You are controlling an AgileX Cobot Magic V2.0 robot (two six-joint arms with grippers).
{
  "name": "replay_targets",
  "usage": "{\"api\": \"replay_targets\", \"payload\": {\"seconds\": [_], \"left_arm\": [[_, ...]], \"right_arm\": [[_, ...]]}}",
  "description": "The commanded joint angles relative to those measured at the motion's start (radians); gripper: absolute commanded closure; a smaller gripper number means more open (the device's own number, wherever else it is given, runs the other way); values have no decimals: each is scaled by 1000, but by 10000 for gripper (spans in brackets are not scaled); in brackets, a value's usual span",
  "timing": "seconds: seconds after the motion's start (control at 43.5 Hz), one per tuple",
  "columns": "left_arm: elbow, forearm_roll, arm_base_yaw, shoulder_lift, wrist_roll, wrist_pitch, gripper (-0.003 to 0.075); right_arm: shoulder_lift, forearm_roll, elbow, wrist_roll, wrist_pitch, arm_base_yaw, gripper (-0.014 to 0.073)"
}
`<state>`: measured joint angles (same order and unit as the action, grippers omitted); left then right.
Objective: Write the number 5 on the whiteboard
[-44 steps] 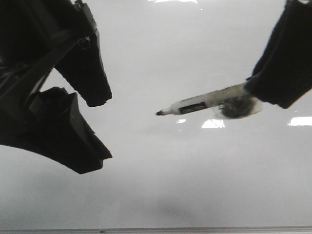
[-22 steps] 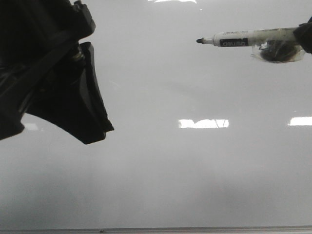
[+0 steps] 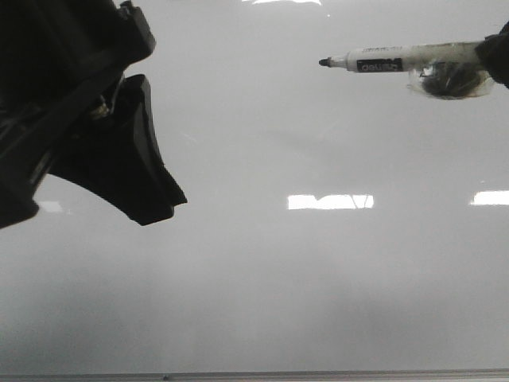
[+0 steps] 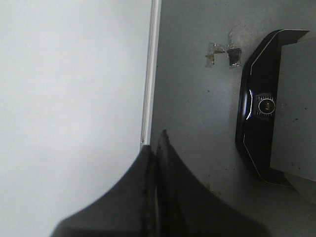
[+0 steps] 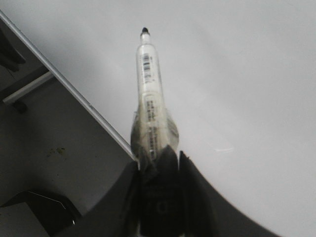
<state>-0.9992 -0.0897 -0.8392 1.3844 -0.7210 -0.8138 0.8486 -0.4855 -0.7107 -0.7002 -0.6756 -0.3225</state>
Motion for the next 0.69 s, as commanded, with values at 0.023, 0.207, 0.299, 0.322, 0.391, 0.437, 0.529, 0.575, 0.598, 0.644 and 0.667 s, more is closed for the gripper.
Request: {"api": "replay_targets", "payload": {"seconds": [0.023,0.207,0.299,0.322,0.391,0.437,0.529,0.575,0.598,0.644,0.667], "left_arm": [[-32,-12,-7,-34,10,29,741],[-32,-12,-7,-34,10,29,741],[-32,-12,-7,-34,10,29,741],[-32,-12,-7,-34,10,29,741],[-32,-12,-7,-34,10,29,741],[-32,-12,-7,-34,10,29,741],[-32,-12,-7,-34,10,29,741],[-32,-12,-7,-34,10,29,741],[-32,-12,-7,-34,10,29,741],[-32,-12,-7,-34,10,29,741],[-32,-12,-7,-34,10,29,741]], "right_arm": [[-13,-29,-25,-1,68,7,664],[-9,-29,-27,-1,91,7,664],[20,-29,-59,0,126,7,662],[34,-29,-79,3,132,7,661],[80,-29,-141,28,147,7,655],[119,-26,-190,37,164,7,655],[206,-23,-298,48,179,22,655],[247,-23,-349,68,167,47,655],[275,-21,-383,83,157,60,655],[322,-21,-442,102,130,101,655],[349,-21,-475,109,112,116,655]]}}
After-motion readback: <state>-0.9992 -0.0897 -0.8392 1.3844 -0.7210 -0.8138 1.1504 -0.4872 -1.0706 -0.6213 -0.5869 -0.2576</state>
